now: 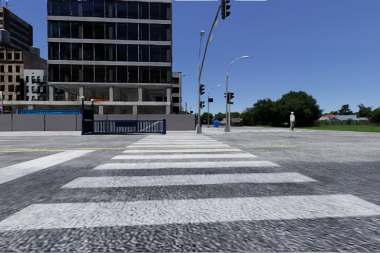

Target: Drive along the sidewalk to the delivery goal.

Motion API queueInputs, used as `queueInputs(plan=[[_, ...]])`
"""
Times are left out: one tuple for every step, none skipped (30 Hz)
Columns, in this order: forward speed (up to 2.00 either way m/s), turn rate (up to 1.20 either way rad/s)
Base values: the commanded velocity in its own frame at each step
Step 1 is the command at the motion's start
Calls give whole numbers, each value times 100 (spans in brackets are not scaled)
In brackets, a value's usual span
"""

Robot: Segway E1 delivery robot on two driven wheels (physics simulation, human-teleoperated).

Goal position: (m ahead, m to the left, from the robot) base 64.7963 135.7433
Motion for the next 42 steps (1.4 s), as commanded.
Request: queueInputs(plan=[[200,0],[200,0],[200,0],[200,2],[200,17],[200,17],[200,25],[200,27],[200,27],[200,27],[200,27],[200,27],[200,27],[200,27],[200,27],[200,27],[200,27],[200,27],[200,27],[200,27],[200,27],[200,27],[200,27],[200,0],[200,0],[200,0],[200,0],[200,0],[200,0],[200,0],[200,0],[200,0],[200,0],[200,0],[200,0],[200,0],[200,0],[200,0],[200,0],[200,0],[200,0],[200,0]])
